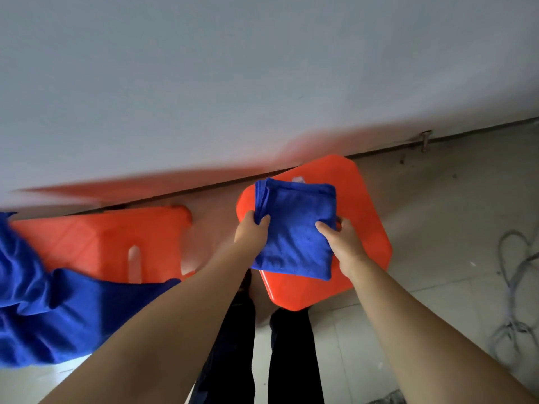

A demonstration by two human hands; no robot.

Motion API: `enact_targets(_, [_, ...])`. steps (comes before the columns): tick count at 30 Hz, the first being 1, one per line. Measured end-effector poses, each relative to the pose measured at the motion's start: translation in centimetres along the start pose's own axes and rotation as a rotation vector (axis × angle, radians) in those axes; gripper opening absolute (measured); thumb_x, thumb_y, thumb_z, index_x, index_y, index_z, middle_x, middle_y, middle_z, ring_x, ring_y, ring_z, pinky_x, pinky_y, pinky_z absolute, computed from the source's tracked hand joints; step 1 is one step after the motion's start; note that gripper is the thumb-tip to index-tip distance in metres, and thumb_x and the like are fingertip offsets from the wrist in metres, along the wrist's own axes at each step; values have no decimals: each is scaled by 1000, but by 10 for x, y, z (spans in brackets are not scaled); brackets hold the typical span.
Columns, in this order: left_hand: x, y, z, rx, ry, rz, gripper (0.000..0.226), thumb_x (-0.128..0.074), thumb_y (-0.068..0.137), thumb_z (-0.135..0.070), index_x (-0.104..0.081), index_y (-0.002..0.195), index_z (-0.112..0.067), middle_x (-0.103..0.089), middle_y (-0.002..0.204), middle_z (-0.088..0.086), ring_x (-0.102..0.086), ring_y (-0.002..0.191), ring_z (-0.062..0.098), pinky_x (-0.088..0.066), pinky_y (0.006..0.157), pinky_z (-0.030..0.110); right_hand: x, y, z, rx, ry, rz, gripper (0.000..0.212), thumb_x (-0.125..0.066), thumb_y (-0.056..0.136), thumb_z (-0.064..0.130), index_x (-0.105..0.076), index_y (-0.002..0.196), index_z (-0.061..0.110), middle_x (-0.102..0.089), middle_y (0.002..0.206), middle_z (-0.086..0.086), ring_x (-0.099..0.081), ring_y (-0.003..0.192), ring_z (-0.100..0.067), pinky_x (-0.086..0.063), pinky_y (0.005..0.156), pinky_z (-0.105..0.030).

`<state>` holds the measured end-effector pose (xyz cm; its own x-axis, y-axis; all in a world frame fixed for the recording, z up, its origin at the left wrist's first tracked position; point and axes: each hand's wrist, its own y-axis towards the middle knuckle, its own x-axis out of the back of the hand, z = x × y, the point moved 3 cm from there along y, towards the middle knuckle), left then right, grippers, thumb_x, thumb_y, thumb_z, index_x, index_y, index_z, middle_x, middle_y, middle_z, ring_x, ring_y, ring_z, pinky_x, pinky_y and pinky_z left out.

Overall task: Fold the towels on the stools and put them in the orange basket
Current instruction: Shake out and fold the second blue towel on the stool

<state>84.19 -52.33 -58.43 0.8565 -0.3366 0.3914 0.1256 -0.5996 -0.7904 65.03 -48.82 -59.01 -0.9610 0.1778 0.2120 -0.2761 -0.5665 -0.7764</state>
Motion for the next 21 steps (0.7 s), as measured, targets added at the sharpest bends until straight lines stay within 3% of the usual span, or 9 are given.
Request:
enact_targets(2, [5, -6, 1, -28, -44, -8, 22, -43, 98, -27, -52, 104, -9, -55, 86, 1, -52, 86, 24, -38, 74, 32, 1, -5, 2, -88, 89, 41, 26, -66, 79, 21, -64, 101, 8, -67, 94, -10, -65, 89, -29, -50, 74, -38])
enact_targets(5, [13, -25, -6, -63, -110, -22, 29, -42, 98, -29, -58, 109, -7, -61, 97, 9, -58, 93, 29, -44, 83, 39, 11, -22, 15, -91, 167, 116, 11, -58, 87, 12, -64, 96, 13, -65, 86, -6, -61, 79, -23, -47, 63, -29])
enact_targets(8, [21, -60, -33, -120, -191, -1, 24, -44, 98, -27, -59, 102, -10, -59, 88, 5, -54, 83, 24, -44, 79, 38, 33, -55, 40, -14, 236, 157, 16, -57, 89, 12, -65, 103, 14, -67, 93, -6, -64, 87, -22, -50, 71, -31])
enact_targets(12, [34, -114, -78, -152, -302, 122, 15, -45, 98, -29, -59, 99, -23, -65, 104, 6, -60, 93, 22, -48, 91, 40, 65, -103, 75, 67, 346, 215, 32, -63, 85, 16, -62, 116, 12, -68, 113, -11, -63, 109, -28, -51, 88, -38])
enact_targets(14, [45, -143, -101, -173, -360, 208, 16, -46, 99, -27, -59, 103, -21, -66, 107, 5, -62, 93, 19, -51, 87, 35, 82, -132, 95, 114, 373, 269, 43, -65, 82, 21, -57, 124, 12, -65, 121, -11, -61, 115, -28, -51, 88, -38])
enact_targets(16, [56, -172, -124, -185, -409, 320, 19, -46, 99, -26, -59, 110, -18, -67, 109, 2, -63, 96, 18, -52, 87, 33, 100, -164, 113, 184, 366, 288, 42, -62, 88, 22, -54, 128, 13, -64, 124, -11, -61, 115, -26, -53, 84, -36])
enact_targets(18, [65, -197, -142, -212, -420, 410, 22, -48, 98, -28, -59, 113, -16, -67, 113, 2, -63, 103, 19, -51, 93, 36, 114, -193, 127, 245, 362, 251, 36, -59, 92, 21, -54, 127, 14, -65, 123, -11, -63, 113, -25, -53, 86, -37])
enact_targets(21, [71, -237, -165, -258, -434, 507, 25, -49, 97, -29, -61, 113, -13, -69, 110, 3, -64, 98, 18, -52, 80, 31, 131, -240, 137, 348, 409, 120, 34, -59, 92, 17, -55, 126, 13, -66, 121, -10, -65, 109, -23, -55, 84, -34])
